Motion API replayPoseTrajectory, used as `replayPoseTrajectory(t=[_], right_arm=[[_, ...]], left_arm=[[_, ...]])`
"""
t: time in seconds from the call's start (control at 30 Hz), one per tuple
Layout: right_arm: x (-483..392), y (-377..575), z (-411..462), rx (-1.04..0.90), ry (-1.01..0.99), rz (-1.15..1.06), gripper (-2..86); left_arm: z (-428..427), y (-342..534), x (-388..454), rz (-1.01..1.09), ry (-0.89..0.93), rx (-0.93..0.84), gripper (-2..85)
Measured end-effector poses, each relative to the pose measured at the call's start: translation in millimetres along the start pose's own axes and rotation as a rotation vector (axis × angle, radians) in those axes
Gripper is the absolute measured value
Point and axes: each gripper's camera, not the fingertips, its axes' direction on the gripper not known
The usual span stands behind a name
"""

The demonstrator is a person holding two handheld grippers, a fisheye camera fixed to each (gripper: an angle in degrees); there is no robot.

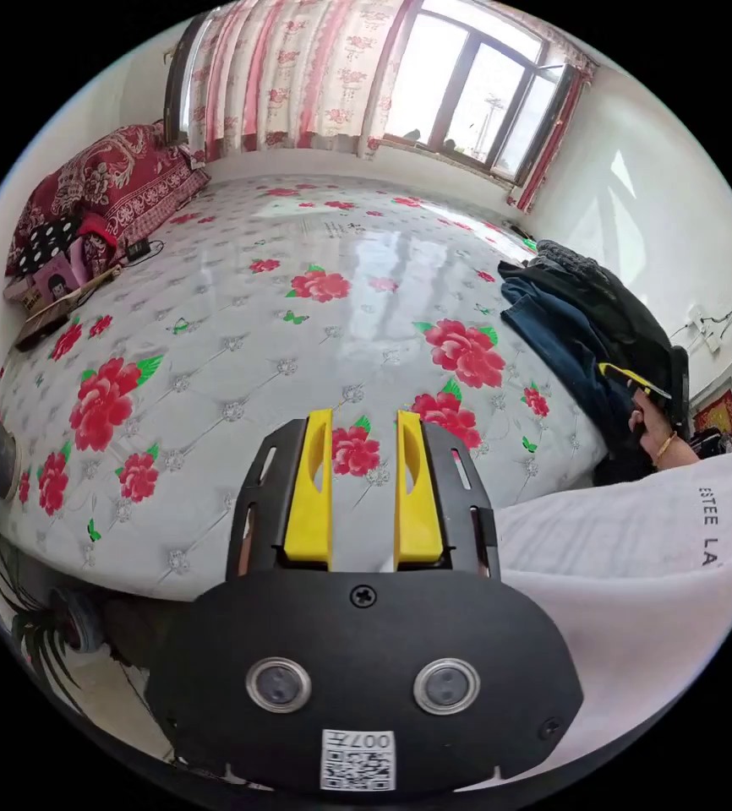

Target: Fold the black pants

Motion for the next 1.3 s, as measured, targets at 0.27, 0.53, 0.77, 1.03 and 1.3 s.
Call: replayPoseTrajectory(t=[0.27,0.53,0.77,1.03,1.3], right_arm=[[101,27,4,0.048,0.389,0.096,16.4],[257,25,19,-0.023,0.434,0.439,14.4],[245,-7,19,0.017,0.219,0.236,3.4],[102,-72,-101,0.483,-0.608,-0.060,1.0],[-160,-72,-164,0.463,-1.238,-0.359,0.6]], left_arm=[[2,-21,0,-0.043,0.000,0.012,10.5],[9,-30,9,-0.049,0.022,0.000,10.3],[5,-22,6,-0.079,-0.015,0.000,10.2],[-16,-14,-13,-0.084,0.032,0.102,10.6],[-60,6,-81,-0.144,0.014,0.233,11.1]])
